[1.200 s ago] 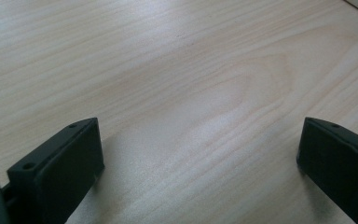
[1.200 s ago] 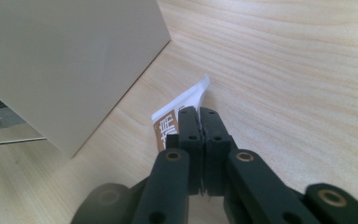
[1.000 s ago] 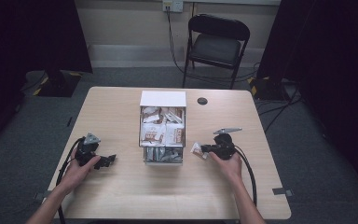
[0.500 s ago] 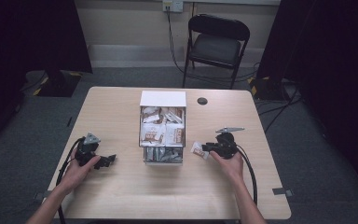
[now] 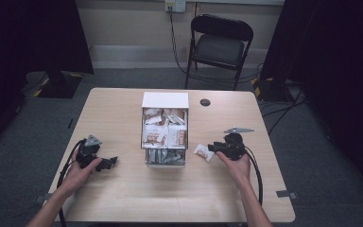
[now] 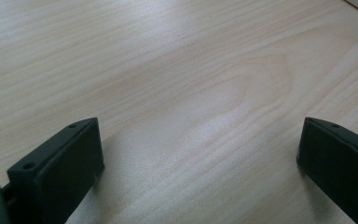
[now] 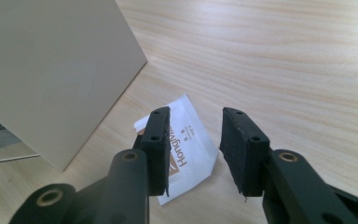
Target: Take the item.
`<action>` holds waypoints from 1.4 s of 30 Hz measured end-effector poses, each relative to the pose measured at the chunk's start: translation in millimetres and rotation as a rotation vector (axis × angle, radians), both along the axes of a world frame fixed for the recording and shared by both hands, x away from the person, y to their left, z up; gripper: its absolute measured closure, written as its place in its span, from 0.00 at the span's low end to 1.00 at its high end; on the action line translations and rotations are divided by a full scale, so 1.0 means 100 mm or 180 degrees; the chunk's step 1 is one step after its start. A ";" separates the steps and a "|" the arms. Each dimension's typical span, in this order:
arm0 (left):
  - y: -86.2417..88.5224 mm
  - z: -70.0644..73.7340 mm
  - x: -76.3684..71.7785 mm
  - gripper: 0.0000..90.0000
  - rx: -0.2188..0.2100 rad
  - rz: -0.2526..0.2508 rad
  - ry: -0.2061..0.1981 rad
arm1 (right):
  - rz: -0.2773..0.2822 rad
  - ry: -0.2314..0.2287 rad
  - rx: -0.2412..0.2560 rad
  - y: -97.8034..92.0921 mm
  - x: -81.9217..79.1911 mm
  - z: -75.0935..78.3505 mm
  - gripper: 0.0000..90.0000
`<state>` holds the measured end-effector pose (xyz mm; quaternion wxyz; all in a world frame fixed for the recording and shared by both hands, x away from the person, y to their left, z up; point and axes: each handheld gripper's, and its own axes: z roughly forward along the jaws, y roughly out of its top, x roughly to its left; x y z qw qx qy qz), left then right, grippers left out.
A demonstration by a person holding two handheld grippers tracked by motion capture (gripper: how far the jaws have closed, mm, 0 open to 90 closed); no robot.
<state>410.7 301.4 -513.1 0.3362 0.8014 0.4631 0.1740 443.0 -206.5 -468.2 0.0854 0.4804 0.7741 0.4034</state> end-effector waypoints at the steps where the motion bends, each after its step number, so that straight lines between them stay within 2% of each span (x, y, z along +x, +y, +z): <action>1: 0.00 0.00 0.00 0.00 0.0000 -0.0001 0.0000 | 0.0004 -0.0009 0.0005 -0.01 -0.01 0.02 0.69; 10: 0.00 0.00 0.00 0.00 0.0000 0.0001 -0.0001 | -0.0018 -0.0106 0.0023 -0.10 -0.12 0.17 0.64; 12: 0.00 0.00 0.00 0.00 -0.0001 0.0000 -0.0002 | -0.0027 -0.0128 -0.0015 -0.13 -0.20 0.23 0.62; 16: 0.00 0.00 0.00 0.00 0.0008 -0.0005 -0.0002 | -0.0050 -0.0167 0.0022 -0.19 -0.30 0.28 0.59; 20: 0.00 0.00 0.00 0.00 0.0006 -0.0001 -0.0002 | -0.0085 -0.0182 0.0025 -0.25 -0.38 0.30 0.57; 26: 0.00 0.00 0.00 0.00 0.0006 -0.0002 -0.0004 | -0.0251 -0.0187 0.0004 -0.47 -0.54 0.29 0.51; 30: 0.00 0.00 0.00 0.00 0.0005 -0.0001 -0.0004 | -0.0373 -0.0161 -0.0037 -0.63 -0.59 0.24 0.46; 35: 0.00 0.00 0.00 0.00 0.0006 -0.0001 -0.0003 | -0.0576 -0.0101 -0.0061 -0.82 -0.65 0.09 0.40; 39: 0.00 0.00 0.00 0.00 0.0007 -0.0001 -0.0004 | -0.0691 0.0033 -0.0228 -0.91 -0.66 -0.05 0.36; 40: 0.00 0.00 0.00 0.00 0.0007 -0.0001 -0.0004 | -0.0691 0.0033 -0.0228 -0.91 -0.66 -0.05 0.36; 41: 0.00 0.00 0.00 0.00 0.0007 0.0000 -0.0005 | -0.0732 0.0082 -0.0434 -0.91 -0.65 -0.11 0.34; 42: 0.00 0.00 0.00 0.00 0.0007 0.0000 -0.0005 | -0.0736 0.0077 -0.0485 -0.92 -0.64 -0.12 0.33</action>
